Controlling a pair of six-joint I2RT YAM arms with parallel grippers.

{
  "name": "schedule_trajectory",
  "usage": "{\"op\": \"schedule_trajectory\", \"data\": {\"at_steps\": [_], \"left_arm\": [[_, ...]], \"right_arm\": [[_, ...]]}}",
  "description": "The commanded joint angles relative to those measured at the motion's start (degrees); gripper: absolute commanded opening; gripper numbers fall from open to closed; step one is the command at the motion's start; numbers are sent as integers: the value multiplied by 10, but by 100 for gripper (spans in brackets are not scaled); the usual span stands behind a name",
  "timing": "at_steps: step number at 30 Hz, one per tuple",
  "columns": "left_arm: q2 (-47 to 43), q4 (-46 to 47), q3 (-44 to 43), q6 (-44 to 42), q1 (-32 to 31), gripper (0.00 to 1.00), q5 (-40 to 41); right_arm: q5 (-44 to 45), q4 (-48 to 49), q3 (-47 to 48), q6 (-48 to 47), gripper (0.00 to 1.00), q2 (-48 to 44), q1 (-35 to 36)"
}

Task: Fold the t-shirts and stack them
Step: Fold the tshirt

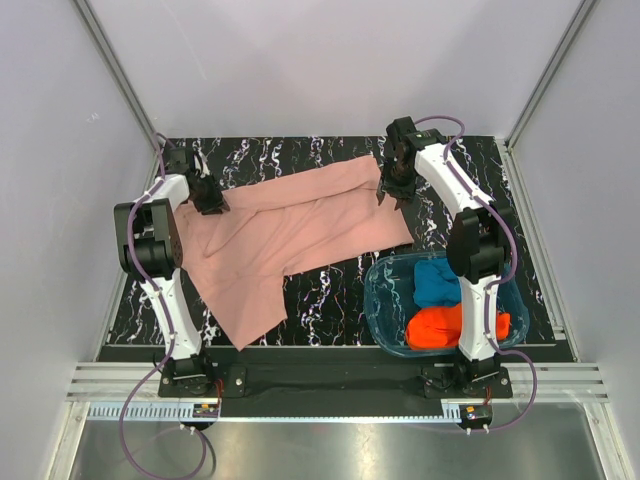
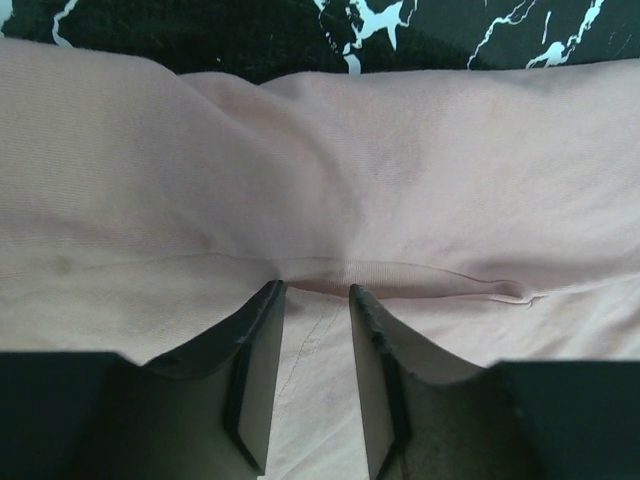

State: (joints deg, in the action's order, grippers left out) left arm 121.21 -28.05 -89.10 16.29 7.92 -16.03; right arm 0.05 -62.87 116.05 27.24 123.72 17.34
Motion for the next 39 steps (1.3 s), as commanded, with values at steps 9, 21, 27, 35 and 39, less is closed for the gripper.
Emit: {"op": "schedule_trajectory", "data": {"at_steps": [9,21,27,35,39], "left_arm": [[-18,9,-9,0,-9,0,-25],[-115,23,103,38,-25,0,-49],[-175,32,175,54,-36,0,-71],[-182,56,217,91,-71,0,-109],[-189,42,223,88,-91,3,-105]], "right_arm": [[-15,6,1,1,53,3,-3],[-17,4,13,0,53,13,-2],[-24,6,16,-1,53,21,-3],[-28,6,20,-2,54,32,-3],[-30,7,21,-4,54,39,-3]]}}
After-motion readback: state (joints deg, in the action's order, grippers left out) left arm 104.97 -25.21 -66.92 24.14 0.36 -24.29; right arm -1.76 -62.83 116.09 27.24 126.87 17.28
